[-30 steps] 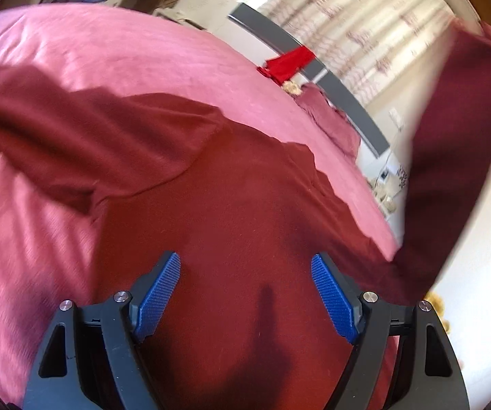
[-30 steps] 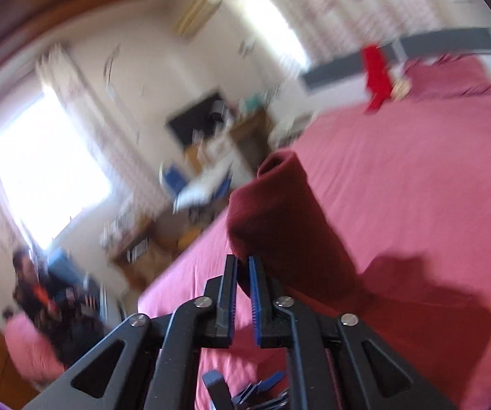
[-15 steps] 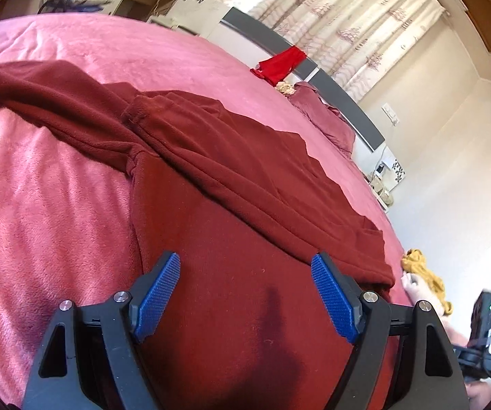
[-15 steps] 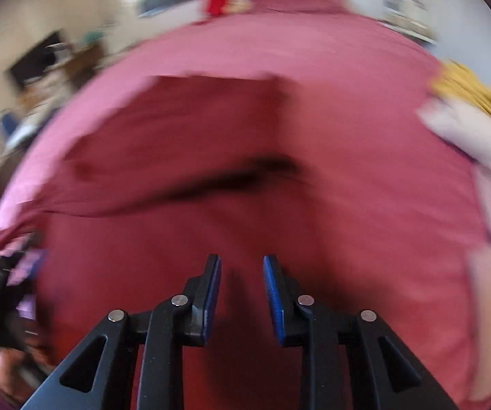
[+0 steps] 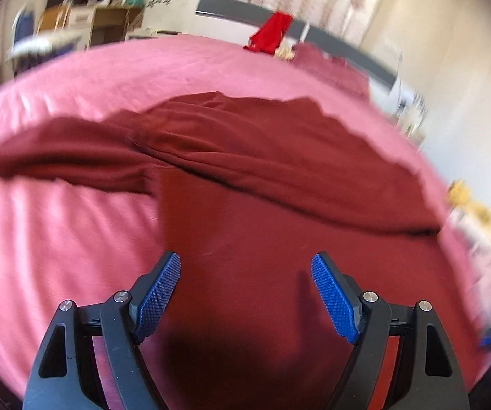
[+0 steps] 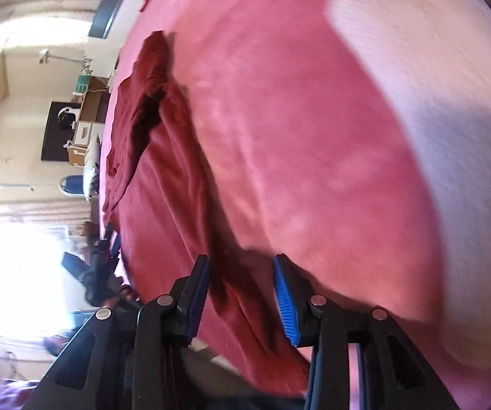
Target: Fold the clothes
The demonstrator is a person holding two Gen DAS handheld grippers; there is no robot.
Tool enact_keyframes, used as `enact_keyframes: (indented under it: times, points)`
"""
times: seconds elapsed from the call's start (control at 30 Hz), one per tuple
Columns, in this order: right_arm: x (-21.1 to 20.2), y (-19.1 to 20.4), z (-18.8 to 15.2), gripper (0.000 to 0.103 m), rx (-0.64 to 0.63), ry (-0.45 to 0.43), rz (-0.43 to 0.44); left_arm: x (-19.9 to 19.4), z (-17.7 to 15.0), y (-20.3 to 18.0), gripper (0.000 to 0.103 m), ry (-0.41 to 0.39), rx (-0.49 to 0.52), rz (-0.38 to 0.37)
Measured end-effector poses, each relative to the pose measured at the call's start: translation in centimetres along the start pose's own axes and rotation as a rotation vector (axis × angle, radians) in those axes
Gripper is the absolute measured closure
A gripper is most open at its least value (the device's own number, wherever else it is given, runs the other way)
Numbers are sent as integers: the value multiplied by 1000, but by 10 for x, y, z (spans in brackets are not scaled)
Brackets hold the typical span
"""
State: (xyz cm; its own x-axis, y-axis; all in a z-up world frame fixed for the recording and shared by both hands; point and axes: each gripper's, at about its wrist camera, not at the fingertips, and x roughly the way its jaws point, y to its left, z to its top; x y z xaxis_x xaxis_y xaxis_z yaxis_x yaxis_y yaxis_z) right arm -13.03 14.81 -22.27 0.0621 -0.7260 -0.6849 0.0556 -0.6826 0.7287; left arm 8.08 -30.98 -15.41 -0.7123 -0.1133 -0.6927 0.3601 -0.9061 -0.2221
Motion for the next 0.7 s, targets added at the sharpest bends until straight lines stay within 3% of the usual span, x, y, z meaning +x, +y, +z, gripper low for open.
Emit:
enact_keyframes:
  times: [0.07, 0.17, 0.23, 0.33, 0.37, 0.4, 0.5, 0.7]
  points:
    - [-7, 3, -3, 66, -41, 1, -46, -3, -2, 4, 22, 12, 30, 43]
    - [-17, 10, -9, 64, -154, 50, -114, 12, -8, 19, 22, 74, -61, 11]
    - [-6, 16, -17, 64, -223, 113, -163, 11, -11, 19, 22, 55, -68, 19]
    - [15, 34, -19, 64, -332, 123, -261, 11, -15, 16, 22, 49, -52, 28]
    - [18, 39, -20, 66, -360, 122, -301, 10, -16, 17, 22, 44, -64, 19]
    - [18, 42, -22, 74, -377, 121, -336, 9, -17, 20, 22, 34, -88, 7]
    - [13, 43, -23, 92, -347, 110, -355, 8, -18, 28, 22, 16, -150, -18]
    - [2, 38, -31, 99, -244, 70, -334, 5, 7, 28, 22, 184, -123, -20]
